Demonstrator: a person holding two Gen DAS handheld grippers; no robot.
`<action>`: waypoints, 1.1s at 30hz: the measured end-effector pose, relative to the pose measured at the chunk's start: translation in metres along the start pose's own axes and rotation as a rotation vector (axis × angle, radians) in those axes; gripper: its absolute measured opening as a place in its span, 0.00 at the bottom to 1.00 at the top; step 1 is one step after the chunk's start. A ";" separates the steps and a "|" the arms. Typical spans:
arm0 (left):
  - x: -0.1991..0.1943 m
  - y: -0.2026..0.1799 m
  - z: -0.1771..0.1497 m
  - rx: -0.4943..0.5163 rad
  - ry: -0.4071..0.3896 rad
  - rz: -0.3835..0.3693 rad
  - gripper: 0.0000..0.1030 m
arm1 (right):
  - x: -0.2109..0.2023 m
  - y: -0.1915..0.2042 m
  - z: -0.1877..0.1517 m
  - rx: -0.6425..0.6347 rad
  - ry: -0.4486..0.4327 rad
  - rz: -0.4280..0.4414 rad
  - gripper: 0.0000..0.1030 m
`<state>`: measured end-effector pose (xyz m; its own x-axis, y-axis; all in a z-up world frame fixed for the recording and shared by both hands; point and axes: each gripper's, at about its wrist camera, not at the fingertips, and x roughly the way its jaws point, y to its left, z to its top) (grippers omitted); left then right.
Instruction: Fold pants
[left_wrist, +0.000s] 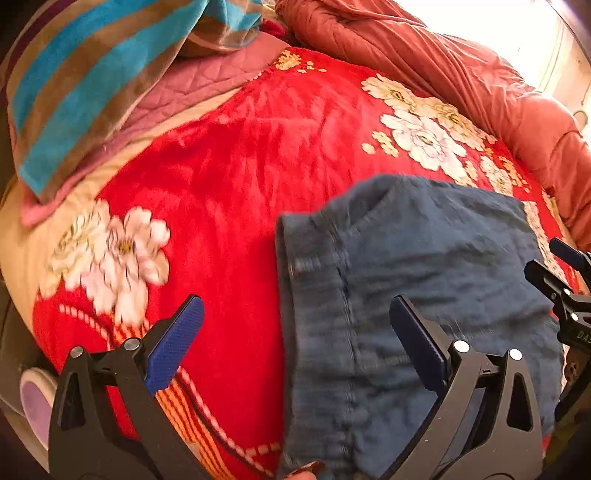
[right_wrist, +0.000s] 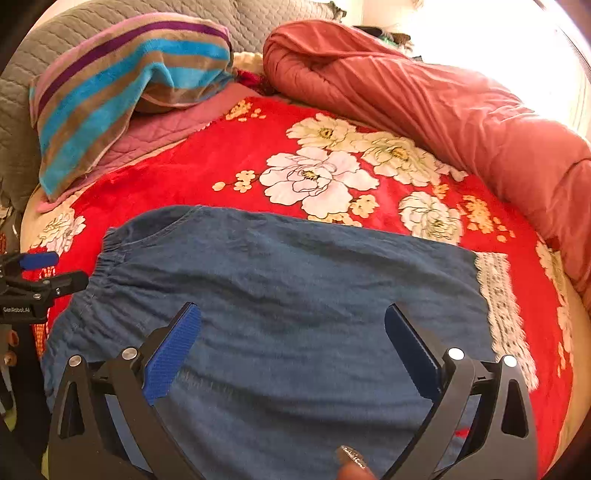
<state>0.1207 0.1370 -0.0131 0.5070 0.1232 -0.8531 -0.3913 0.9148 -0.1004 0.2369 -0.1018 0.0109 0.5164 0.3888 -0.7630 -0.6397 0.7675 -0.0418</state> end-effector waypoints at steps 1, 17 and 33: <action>0.004 0.001 0.005 0.001 0.005 0.001 0.92 | 0.005 0.000 0.003 0.000 0.007 0.003 0.96; 0.058 0.005 0.042 0.041 0.052 -0.087 0.92 | 0.082 -0.008 0.052 -0.153 0.088 0.053 0.96; 0.034 -0.012 0.034 0.154 -0.110 -0.112 0.30 | 0.118 0.018 0.067 -0.358 0.110 0.062 0.96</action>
<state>0.1685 0.1428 -0.0232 0.6251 0.0510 -0.7789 -0.2100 0.9721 -0.1049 0.3239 -0.0079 -0.0370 0.4187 0.3570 -0.8350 -0.8362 0.5103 -0.2012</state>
